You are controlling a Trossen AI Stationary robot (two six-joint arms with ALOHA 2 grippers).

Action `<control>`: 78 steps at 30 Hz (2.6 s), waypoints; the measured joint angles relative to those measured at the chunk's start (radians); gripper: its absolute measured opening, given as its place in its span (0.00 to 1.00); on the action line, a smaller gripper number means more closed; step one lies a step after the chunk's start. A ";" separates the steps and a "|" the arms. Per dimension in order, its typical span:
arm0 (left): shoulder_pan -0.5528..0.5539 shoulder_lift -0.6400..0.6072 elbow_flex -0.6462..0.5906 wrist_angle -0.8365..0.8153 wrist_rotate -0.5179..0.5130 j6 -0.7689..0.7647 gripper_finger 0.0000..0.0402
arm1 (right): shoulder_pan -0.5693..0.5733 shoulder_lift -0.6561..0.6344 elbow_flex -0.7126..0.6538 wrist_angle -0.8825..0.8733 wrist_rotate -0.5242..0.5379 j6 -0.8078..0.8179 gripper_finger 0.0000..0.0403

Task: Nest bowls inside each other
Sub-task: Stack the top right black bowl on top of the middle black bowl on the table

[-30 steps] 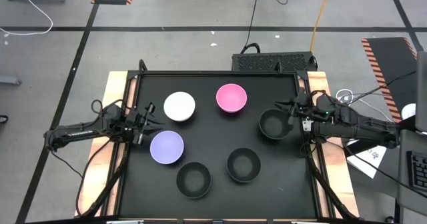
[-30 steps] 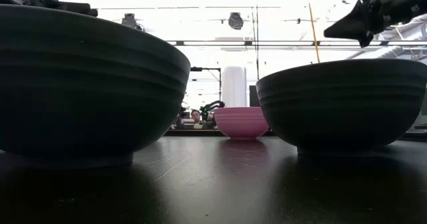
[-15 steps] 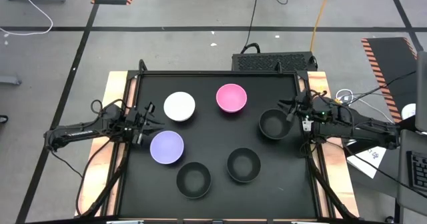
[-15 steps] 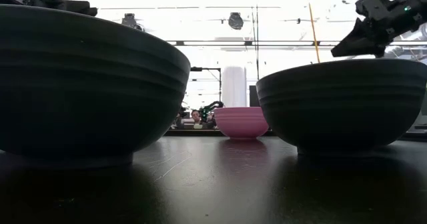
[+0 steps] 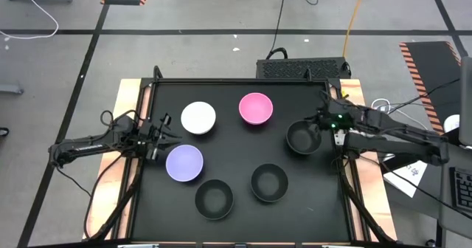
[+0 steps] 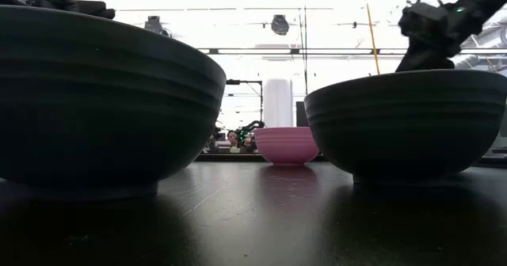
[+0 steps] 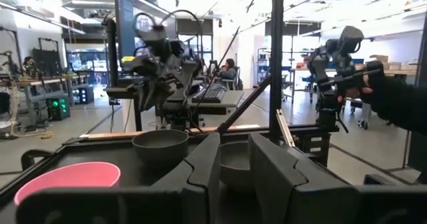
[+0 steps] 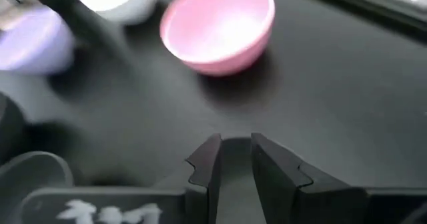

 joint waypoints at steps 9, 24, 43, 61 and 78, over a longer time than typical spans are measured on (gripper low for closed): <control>0.000 0.000 0.000 -0.050 0.008 -0.002 0.20 | -0.140 0.294 0.178 -0.208 -0.045 -0.132 0.19; 0.000 0.000 0.000 -0.096 0.009 0.032 0.22 | -0.313 0.414 0.239 -0.349 -0.215 -0.337 0.48; 0.000 0.000 0.000 -0.093 -0.001 0.027 0.47 | -0.364 0.485 0.239 -0.392 -0.253 -0.363 0.57; 0.000 0.000 0.000 -0.094 -0.001 0.026 0.50 | -0.363 0.664 0.239 -0.369 -0.249 -0.378 0.57; 0.000 0.000 0.000 -0.094 -0.001 0.026 0.50 | -0.363 0.741 0.238 -0.336 -0.193 -0.400 0.41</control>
